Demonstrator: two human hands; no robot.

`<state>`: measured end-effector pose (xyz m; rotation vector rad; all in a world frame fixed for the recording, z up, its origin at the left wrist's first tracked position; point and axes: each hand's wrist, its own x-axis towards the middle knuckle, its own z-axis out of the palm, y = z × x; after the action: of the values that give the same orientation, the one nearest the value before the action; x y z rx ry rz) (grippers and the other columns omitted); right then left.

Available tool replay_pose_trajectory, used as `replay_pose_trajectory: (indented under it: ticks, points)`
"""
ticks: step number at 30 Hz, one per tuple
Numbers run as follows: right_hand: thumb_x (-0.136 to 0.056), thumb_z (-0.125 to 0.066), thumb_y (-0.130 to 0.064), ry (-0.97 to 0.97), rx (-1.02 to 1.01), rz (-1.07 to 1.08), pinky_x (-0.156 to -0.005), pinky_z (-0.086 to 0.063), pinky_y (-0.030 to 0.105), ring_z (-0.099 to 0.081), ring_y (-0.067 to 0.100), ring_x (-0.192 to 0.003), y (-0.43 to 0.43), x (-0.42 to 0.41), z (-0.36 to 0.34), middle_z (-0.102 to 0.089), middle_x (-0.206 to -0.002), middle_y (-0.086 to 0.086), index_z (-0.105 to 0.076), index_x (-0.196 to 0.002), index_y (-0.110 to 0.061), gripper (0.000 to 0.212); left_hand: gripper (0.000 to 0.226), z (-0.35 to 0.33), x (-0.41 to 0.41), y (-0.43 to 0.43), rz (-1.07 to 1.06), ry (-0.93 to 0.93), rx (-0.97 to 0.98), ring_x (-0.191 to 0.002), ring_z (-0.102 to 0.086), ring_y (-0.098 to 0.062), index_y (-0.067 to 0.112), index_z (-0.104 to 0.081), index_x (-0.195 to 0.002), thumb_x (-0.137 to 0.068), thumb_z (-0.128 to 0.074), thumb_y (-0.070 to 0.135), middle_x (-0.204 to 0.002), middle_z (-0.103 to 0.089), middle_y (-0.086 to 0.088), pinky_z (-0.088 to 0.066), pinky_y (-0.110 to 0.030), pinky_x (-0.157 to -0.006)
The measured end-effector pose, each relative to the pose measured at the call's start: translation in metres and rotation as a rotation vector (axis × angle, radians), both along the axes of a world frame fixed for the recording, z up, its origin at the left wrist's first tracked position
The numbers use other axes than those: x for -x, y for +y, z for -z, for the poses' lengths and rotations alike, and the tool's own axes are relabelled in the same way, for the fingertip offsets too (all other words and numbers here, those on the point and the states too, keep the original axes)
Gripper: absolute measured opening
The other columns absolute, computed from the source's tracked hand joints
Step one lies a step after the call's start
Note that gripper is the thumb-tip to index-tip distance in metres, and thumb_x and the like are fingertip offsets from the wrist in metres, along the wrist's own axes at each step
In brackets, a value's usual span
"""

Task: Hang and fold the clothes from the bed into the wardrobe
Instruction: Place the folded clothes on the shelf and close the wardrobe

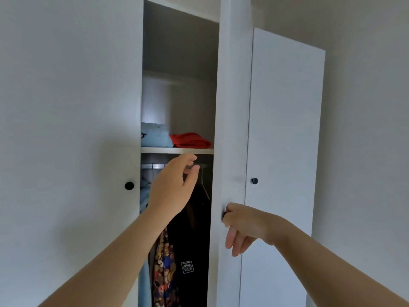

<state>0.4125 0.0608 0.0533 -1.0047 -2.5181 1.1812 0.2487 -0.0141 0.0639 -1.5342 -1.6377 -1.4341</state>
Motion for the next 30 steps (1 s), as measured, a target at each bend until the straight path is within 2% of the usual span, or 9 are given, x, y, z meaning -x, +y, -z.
replay_pose_trajectory:
  ticks: [3,7,9,14,18,20,22,24,30]
  points:
    - [-0.093,-0.03,-0.017,-0.041,-0.155,-0.009,-0.057,-0.05,0.023,-0.061,0.016,-0.063,-0.005,0.032,0.0,-0.062,-0.083,0.004,-0.043,-0.083,-0.023,0.017,0.031,0.002,0.025,-0.011,-0.068,-0.019,-0.039,-0.079,-0.051,0.004,0.019,-0.056,-0.121,-0.094,-0.044,0.028,-0.102,-0.056,0.015,-0.036,-0.009,-0.068]
    - [-0.093,-0.034,-0.017,-0.048,-0.316,-0.037,-0.052,-0.035,0.018,-0.044,0.011,-0.062,-0.008,0.083,0.003,-0.047,-0.073,-0.003,-0.043,-0.079,-0.022,0.018,0.029,0.009,0.068,-0.021,-0.149,-0.046,-0.056,-0.088,-0.053,-0.004,0.015,-0.058,-0.119,-0.095,-0.043,0.021,-0.105,-0.063,0.004,-0.035,-0.013,-0.071]
    - [-0.096,-0.035,-0.02,-0.032,-0.366,-0.047,-0.052,-0.032,0.018,-0.043,0.007,-0.06,-0.007,0.109,0.005,-0.047,-0.073,-0.006,-0.046,-0.086,-0.02,0.014,0.028,0.011,0.092,-0.027,-0.206,-0.026,-0.036,-0.089,-0.052,-0.003,0.016,-0.058,-0.119,-0.095,-0.044,0.019,-0.11,-0.063,0.003,-0.034,-0.012,-0.07]
    - [-0.099,-0.034,-0.027,-0.001,-0.412,-0.021,-0.07,-0.038,0.023,-0.05,0.013,-0.082,0.002,0.168,0.012,-0.049,-0.082,-0.009,-0.048,-0.1,-0.021,0.015,0.03,0.015,0.15,-0.039,-0.332,0.015,0.098,-0.098,-0.06,-0.016,0.018,-0.054,-0.124,-0.095,-0.045,0.018,-0.122,-0.059,0.001,-0.038,-0.022,-0.077]
    - [-0.099,-0.032,-0.03,-0.057,-0.488,0.022,-0.08,-0.039,0.027,-0.049,0.016,-0.093,0.012,0.2,0.013,-0.052,-0.096,-0.007,-0.053,-0.115,-0.023,0.027,0.032,0.018,0.184,-0.038,-0.403,0.025,0.172,-0.083,-0.059,-0.016,0.019,-0.051,-0.127,-0.094,-0.047,0.021,-0.129,-0.053,0.003,-0.04,-0.024,-0.074]
    - [-0.098,-0.031,-0.032,-0.079,-0.519,0.063,-0.079,-0.037,0.027,-0.045,0.017,-0.092,0.016,0.212,0.014,-0.052,-0.098,-0.007,-0.053,-0.116,-0.027,0.029,0.036,0.02,0.196,-0.033,-0.401,0.053,0.2,-0.098,-0.058,-0.017,0.018,-0.048,-0.129,-0.093,-0.049,0.02,-0.132,-0.051,0.003,-0.042,-0.026,-0.083]
    - [-0.098,-0.03,-0.033,-0.092,-0.533,0.099,-0.08,-0.035,0.028,-0.041,0.017,-0.092,0.021,0.23,0.014,-0.056,-0.107,-0.005,-0.052,-0.116,-0.029,0.03,0.043,0.022,0.213,-0.025,-0.423,0.118,0.252,-0.128,-0.042,-0.018,0.018,-0.043,-0.135,-0.092,-0.05,0.022,-0.14,-0.044,0.001,-0.035,-0.029,-0.101]
    - [-0.097,-0.028,-0.034,-0.108,-0.539,0.123,-0.081,-0.036,0.029,-0.039,0.018,-0.094,0.025,0.243,0.015,-0.056,-0.115,-0.003,-0.051,-0.119,-0.029,0.031,0.052,0.021,0.227,-0.017,-0.486,0.208,0.347,-0.142,-0.017,-0.017,0.02,-0.032,-0.142,-0.093,-0.048,0.028,-0.15,-0.029,0.001,-0.021,-0.032,-0.111]
    - [-0.098,-0.027,-0.035,-0.134,-0.555,0.199,-0.08,-0.034,0.03,-0.036,0.021,-0.097,0.039,0.28,0.016,-0.052,-0.117,0.0,-0.048,-0.122,-0.028,0.033,0.074,0.024,0.266,0.007,-0.64,0.437,0.52,-0.142,0.021,-0.021,0.023,0.0,-0.149,-0.091,-0.041,0.043,-0.156,0.013,0.005,0.012,-0.044,-0.113]
